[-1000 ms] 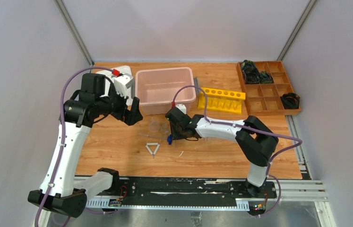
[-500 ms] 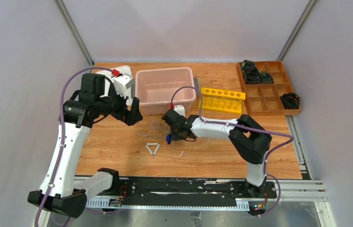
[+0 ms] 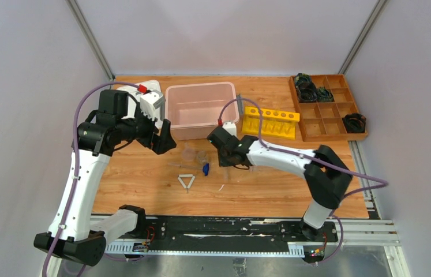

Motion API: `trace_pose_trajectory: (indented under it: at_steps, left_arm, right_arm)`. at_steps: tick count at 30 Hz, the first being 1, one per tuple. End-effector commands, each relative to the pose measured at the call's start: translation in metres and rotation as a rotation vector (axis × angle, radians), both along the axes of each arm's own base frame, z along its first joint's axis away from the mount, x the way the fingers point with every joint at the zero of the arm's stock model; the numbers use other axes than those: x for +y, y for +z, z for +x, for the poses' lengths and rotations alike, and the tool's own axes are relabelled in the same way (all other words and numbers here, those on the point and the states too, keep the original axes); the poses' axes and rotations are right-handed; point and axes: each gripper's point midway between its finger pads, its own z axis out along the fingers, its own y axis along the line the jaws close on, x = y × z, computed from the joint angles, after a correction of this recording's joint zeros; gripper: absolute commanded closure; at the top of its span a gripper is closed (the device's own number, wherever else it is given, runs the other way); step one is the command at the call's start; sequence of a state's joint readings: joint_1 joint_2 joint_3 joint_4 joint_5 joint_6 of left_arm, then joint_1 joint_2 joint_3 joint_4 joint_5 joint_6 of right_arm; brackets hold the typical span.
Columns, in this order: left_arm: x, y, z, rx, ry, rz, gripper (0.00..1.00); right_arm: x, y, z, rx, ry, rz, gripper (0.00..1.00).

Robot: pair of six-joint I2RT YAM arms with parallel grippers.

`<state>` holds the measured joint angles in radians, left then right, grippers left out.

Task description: Organize the chemistry lab equipment

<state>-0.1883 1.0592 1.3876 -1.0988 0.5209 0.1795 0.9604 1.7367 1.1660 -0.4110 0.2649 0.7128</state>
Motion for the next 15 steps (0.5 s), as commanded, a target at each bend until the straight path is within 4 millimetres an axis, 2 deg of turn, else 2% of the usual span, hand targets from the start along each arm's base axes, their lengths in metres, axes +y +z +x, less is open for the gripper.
trace_pose_trajectory:
  at_steps: [1,6,10,13,15]
  left_arm:
    - [-0.008,0.022,-0.008,-0.066,-0.057,-0.049,0.00]
    - [-0.015,0.040,-0.015,-0.105,-0.095,-0.091,0.00]
    - [-0.029,0.043,-0.026,-0.072,-0.148,-0.184,0.00]
    - [-0.040,0.039,-0.028,-0.042,-0.164,-0.269,0.05]
    - [-0.045,0.034,-0.031,-0.011,-0.169,-0.308,0.09]
  right_arm:
    - [0.005,0.093,0.015,-0.119,-0.001,0.159,1.00]
    - [0.029,0.196,0.020,-0.269,0.048,0.386,1.00]
    - [0.056,0.267,0.015,-0.433,0.097,0.578,1.00]
    - [0.077,0.304,0.006,-0.518,0.129,0.676,1.00]
    - [0.090,0.319,-0.002,-0.549,0.150,0.718,1.00]
